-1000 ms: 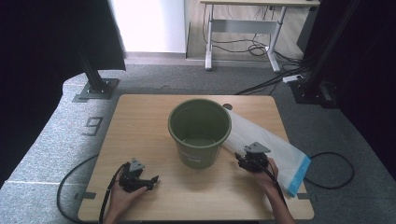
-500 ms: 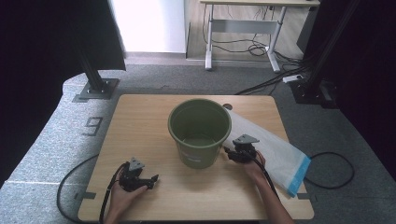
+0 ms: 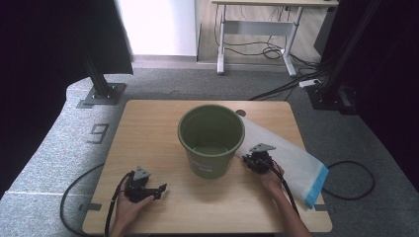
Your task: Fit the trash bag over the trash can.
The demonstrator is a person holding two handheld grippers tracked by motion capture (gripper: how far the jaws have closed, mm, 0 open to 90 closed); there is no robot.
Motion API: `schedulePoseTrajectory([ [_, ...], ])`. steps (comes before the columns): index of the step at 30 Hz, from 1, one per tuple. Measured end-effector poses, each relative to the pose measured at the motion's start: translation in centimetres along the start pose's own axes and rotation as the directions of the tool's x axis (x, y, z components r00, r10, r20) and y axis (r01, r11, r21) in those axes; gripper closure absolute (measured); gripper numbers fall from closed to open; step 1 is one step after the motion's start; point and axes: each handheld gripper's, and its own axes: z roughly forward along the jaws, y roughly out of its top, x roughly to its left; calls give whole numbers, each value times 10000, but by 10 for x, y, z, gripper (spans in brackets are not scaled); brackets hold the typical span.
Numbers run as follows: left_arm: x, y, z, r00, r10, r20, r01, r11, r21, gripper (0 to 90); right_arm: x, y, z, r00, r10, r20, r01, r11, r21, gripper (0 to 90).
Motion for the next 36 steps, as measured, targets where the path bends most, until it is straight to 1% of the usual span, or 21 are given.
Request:
schedulePoseTrajectory([
  [2, 1, 1, 0, 10000, -51, 43, 51, 10000, -36, 152, 1, -6, -6, 9998, -161, 82, 161, 9999, -20, 873],
  [3, 1, 1, 0, 10000, -77, 56, 77, 10000, -60, 152, 2, -8, -10, 9999, -122, 82, 122, 9999, 12, 876],
  [4, 2, 1, 0, 9999, -90, 49, 91, 9999, -76, 153, 3, -13, -16, 10000, -32, 66, 31, 10000, 74, 879],
  [6, 3, 1, -1, 9999, -128, 68, 129, 9998, -135, 155, 7, -24, -31, 9998, -46, 178, 43, 9999, 157, 880],
  [9, 6, 2, -2, 9997, -220, 109, 222, 9995, -217, 158, 13, -35, -46, 9984, -283, 491, 268, 9992, 307, 879],
  [10, 6, 2, -2, 9996, -251, 129, 254, 9994, -240, 159, 14, -38, -50, 9983, -333, 487, 316, 9989, 359, 873],
  [11, 7, 3, -2, 9995, -290, 157, 294, 9992, -282, 160, 15, -39, -52, 9983, -336, 474, 319, 9988, 361, 844],
  [13, 8, 5, -1, 9994, -298, 191, 304, 9990, -317, 161, 16, -39, -56, 9983, -360, 469, 350, 9991, 221, 706],
  [14, 9, 5, -1, 9992, -343, 217, 350, 9988, -349, 162, 17, -36, -58, 9983, -323, 484, 321, 9995, 48, 641],
  [16, 11, 7, 1, 9987, -408, 311, 419, 9985, -357, 162, 18, -25, -60, 9985, -102, 534, 133, 9982, -581, 520],
  [18, 12, 8, 3, 9984, -437, 362, 449, 9984, -333, 163, 19, -13, -56, 9981, 5, 613, 48, 9963, -857, 429],
  [20, 12, 8, 4, 9982, -479, 356, 491, 9982, -344, 168, 20, -2, -49, 9985, 93, 540, -40, 9952, -981, 388],
  [22, 11, 9, 4, 9986, -405, 343, 416, 9986, -317, 168, 21, 6, -36, 9984, 47, 560, 8, 9952, -977, 369],
  [25, 11, 8, 3, 9986, -416, 341, 426, 9986, -303, 167, 22, 10, -18, 9988, 24, 495, 11, 9974, -716, 365],
  [26, 12, 8, 3, 9986, -415, 319, 424, 9987, -297, 168, 23, 10, -13, 9990, -63, 445, 92, 9978, -658, 365],
  [28, 12, 6, 1, 9987, -459, 218, 465, 9986, -257, 167, 26, 12, -6, 9978, -384, 531, 412, 9977, -535, 377],
  [30, 12, 5, 0, 9988, -455, 183, 460, 9986, -252, 168, 29, 13, -1, 9978, -503, 434, 521, 9978, -413, 414],
  [32, 12, 4, -2, 9988, -463, 124, 467, 9986, -259, 168, 30, 12, 4, 9967, -641, 498, 650, 9977, -169, 461],
  [34, 13, 2, -4, 9986, -521, 72, 523, 9982, -277, 168, 28, 9, 8, 9960, -654, 612, 646, 9978, 150, 506],
  [35, 13, 2, -5, 9985, -550, 56, 551, 9981, -291, 168, 27, 9, 8, 9971, -496, 579, 492, 9988, 74, 550],
  [36, 14, 1, -6, 9984, -565, 30, 566, 9980, -296, 168, 26, 9, 8, 9975, -458, 546, 454, 9989, 77, 596],
])
